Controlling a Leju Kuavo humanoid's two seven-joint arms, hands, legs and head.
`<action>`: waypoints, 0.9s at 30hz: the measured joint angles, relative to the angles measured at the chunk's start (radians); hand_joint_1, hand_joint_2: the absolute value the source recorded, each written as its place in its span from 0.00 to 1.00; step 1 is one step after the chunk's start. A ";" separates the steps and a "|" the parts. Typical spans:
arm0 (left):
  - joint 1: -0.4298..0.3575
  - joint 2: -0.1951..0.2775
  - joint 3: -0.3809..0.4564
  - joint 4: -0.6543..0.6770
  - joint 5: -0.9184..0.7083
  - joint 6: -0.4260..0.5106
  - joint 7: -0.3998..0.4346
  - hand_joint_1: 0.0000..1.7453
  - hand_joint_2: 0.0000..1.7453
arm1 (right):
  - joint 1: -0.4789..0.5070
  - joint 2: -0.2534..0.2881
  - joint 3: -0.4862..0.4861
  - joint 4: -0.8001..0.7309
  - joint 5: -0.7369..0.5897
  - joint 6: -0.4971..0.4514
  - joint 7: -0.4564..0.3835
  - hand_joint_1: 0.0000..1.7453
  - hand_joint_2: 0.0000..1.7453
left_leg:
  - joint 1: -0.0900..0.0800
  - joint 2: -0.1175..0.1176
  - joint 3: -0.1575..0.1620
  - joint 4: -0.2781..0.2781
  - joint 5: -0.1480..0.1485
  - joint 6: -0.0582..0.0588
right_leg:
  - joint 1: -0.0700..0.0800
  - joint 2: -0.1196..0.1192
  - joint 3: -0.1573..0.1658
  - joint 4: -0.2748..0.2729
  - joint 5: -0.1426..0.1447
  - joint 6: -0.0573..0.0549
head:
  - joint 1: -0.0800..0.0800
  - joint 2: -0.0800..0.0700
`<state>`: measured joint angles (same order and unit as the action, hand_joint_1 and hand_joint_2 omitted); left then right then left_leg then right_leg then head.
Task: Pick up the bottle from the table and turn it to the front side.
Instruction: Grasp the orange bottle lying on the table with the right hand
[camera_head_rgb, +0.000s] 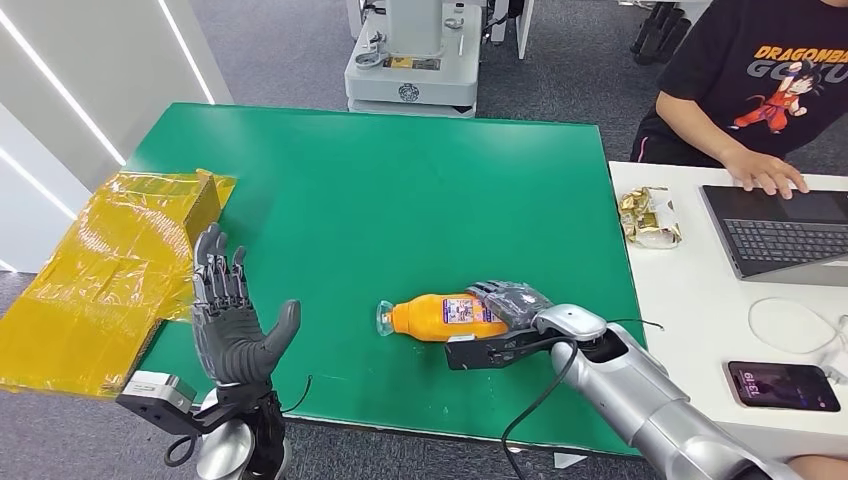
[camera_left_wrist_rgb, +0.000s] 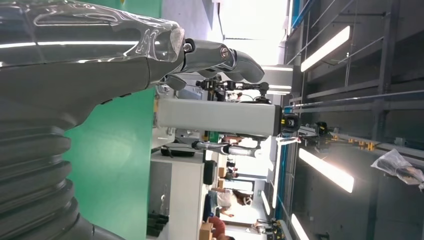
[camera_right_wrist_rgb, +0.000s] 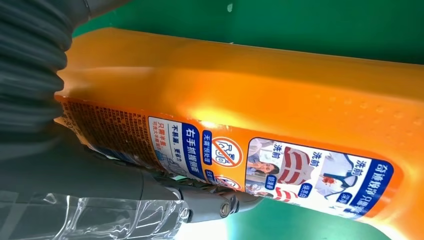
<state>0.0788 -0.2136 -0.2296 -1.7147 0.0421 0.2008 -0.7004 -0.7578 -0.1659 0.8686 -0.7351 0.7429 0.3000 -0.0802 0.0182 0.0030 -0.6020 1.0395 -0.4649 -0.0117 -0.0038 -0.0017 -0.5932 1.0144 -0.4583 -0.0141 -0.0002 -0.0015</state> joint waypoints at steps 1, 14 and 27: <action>0.000 0.000 0.000 0.000 0.000 0.001 0.000 0.00 1.00 | -0.002 0.000 0.002 0.003 -0.002 -0.001 -0.001 0.00 1.00 | 0.000 0.000 0.000 0.000 0.000 0.000 | 0.000 0.000 0.000 0.000 0.000 0.000 | 0.000 0.000; -0.001 0.000 0.000 0.002 0.010 0.011 0.000 0.00 1.00 | 0.008 -0.001 0.013 -0.002 -0.012 -0.030 0.013 1.00 1.00 | 0.000 0.000 0.001 0.000 0.000 0.000 | 0.000 0.000 0.000 0.000 0.000 0.000 | 0.000 0.000; -0.001 0.000 0.000 0.002 0.007 0.019 0.000 0.00 1.00 | 0.121 -0.002 -0.056 -0.102 0.010 -0.219 0.044 1.00 1.00 | 0.000 0.000 0.000 0.000 0.000 0.000 | 0.000 0.000 0.000 0.000 0.000 0.000 | 0.000 0.000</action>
<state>0.0781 -0.2137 -0.2296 -1.7132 0.0491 0.2196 -0.7005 -0.6370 -0.1675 0.8123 -0.8369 0.7527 0.0814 -0.0363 0.0183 0.0032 -0.6019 1.0396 -0.4650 -0.0118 -0.0038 -0.0014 -0.5933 1.0144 -0.4584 -0.0141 -0.0002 -0.0015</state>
